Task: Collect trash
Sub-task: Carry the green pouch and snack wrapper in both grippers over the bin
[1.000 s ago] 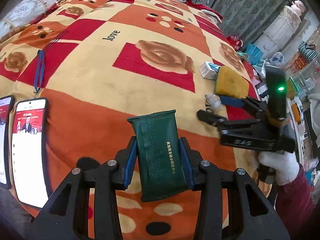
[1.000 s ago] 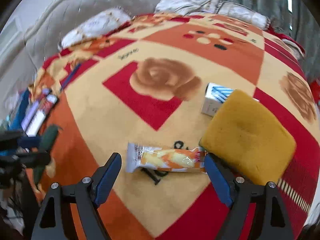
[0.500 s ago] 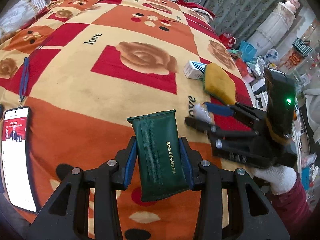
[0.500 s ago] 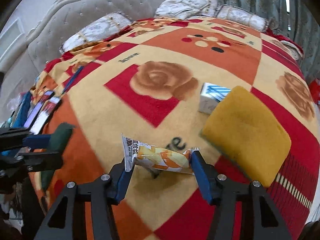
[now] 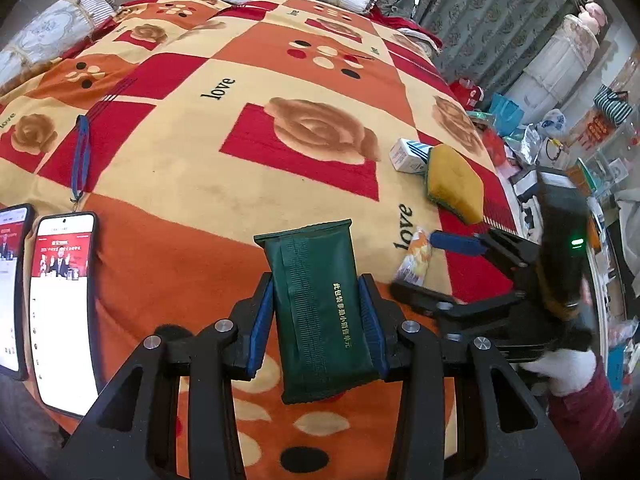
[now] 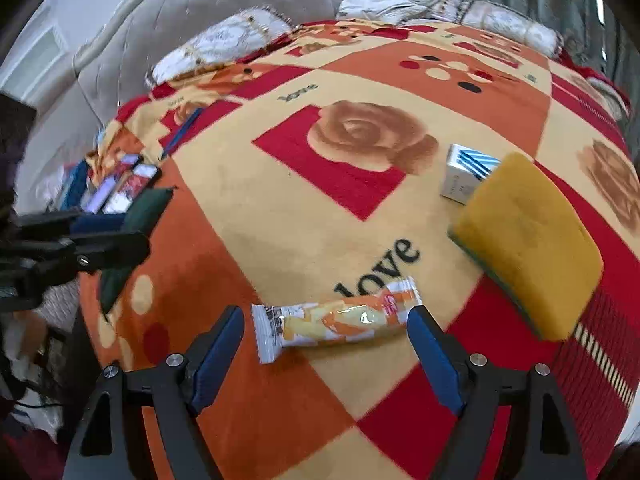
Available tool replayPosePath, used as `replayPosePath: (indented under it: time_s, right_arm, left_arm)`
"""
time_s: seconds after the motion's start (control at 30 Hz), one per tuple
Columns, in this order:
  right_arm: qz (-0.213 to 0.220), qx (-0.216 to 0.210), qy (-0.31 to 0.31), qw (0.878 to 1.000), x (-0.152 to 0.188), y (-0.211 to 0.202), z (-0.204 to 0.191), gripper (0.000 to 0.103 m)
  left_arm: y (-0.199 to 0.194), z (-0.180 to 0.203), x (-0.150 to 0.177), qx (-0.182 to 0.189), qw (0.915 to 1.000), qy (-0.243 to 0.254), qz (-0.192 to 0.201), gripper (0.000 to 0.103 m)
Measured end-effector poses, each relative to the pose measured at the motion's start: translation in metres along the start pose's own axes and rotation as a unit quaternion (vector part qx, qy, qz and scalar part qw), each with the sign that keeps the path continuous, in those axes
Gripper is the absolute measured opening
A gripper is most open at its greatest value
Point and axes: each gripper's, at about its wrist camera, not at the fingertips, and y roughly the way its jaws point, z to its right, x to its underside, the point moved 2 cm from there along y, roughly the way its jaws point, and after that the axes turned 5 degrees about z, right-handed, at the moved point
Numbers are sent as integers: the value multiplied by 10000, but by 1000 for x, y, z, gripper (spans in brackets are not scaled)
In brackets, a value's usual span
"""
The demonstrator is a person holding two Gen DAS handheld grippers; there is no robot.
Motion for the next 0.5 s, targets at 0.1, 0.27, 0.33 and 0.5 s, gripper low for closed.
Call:
replayPosePath:
  time_s: [0.1, 0.27, 0.33, 0.5]
  right_arm:
    - [131, 36, -51, 9999, 1, 4, 2, 82]
    - [472, 36, 136, 9988, 5, -11, 9, 54]
    - [579, 89, 138, 9982, 6, -22, 9, 53]
    - [924, 187, 322, 9950, 14, -58, 15, 51]
  left_arm:
    - [2, 5, 2, 44, 10000, 40, -25, 39]
    - [5, 14, 1, 126, 9999, 61, -35, 39]
    - [6, 22, -1, 173, 9998, 88, -21, 39]
    - [10, 49, -3, 339, 9991, 247, -13, 39]
